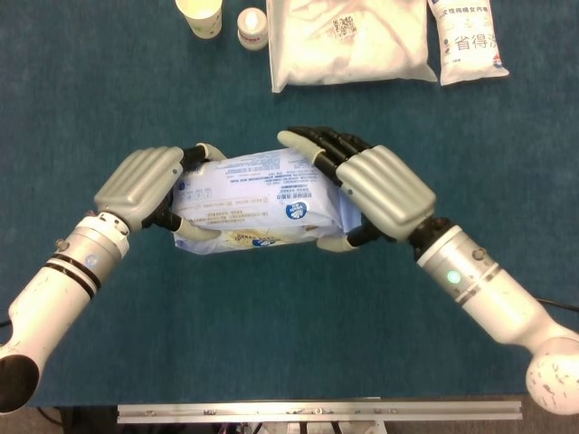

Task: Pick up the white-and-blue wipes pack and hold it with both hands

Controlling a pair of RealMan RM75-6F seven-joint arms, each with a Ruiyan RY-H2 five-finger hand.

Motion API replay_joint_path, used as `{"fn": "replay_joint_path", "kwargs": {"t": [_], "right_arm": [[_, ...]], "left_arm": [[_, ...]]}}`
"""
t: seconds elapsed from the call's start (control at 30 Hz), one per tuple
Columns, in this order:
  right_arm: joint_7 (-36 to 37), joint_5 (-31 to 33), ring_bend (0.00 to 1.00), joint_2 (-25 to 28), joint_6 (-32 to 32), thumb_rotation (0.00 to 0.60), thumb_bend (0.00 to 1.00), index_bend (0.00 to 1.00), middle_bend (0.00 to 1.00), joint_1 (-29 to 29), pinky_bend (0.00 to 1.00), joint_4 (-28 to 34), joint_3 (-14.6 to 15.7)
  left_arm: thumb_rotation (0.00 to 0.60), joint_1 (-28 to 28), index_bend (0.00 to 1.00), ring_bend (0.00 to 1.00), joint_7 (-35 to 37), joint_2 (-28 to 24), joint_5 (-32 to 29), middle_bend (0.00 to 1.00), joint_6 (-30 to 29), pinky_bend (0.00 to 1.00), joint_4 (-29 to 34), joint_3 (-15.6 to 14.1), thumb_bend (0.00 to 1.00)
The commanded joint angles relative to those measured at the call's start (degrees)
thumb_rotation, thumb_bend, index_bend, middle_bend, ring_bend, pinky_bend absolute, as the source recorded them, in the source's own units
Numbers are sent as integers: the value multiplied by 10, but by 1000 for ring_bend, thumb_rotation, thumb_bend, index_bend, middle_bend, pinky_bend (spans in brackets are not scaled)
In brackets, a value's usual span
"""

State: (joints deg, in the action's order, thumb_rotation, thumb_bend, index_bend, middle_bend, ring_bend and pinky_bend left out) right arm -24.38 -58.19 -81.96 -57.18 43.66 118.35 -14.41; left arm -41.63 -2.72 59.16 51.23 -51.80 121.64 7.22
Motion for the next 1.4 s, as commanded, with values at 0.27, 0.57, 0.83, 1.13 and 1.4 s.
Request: {"fn": "replay_joint_path", "kwargs": {"t": [0.27, 0.57, 0.83, 1.13, 1.4], "right_arm": [[40, 24, 194, -14, 17, 600, 157, 29, 214, 25, 236, -27, -9], [42, -3, 546, -36, -17, 600, 483, 420, 462, 23, 498, -52, 3], [47, -11, 554, -33, -26, 600, 489, 461, 471, 21, 514, -50, 9], [56, -28, 565, -25, -36, 600, 489, 484, 478, 13, 520, -44, 18], [71, -47, 565, -6, -45, 600, 489, 484, 478, -1, 520, -34, 26]], "left_arm": [[600, 9, 474, 573, 33, -14, 22, 569, 16, 632, 9, 8, 164], [600, 18, 327, 477, 65, -24, 58, 468, 34, 628, 6, 10, 164], [600, 16, 0, 0, 98, -58, 78, 1, 85, 39, 1, 7, 129], [600, 39, 0, 0, 109, -79, 109, 0, 64, 0, -22, 4, 94], [600, 57, 0, 0, 104, -92, 116, 0, 47, 0, -47, -4, 94]]}}
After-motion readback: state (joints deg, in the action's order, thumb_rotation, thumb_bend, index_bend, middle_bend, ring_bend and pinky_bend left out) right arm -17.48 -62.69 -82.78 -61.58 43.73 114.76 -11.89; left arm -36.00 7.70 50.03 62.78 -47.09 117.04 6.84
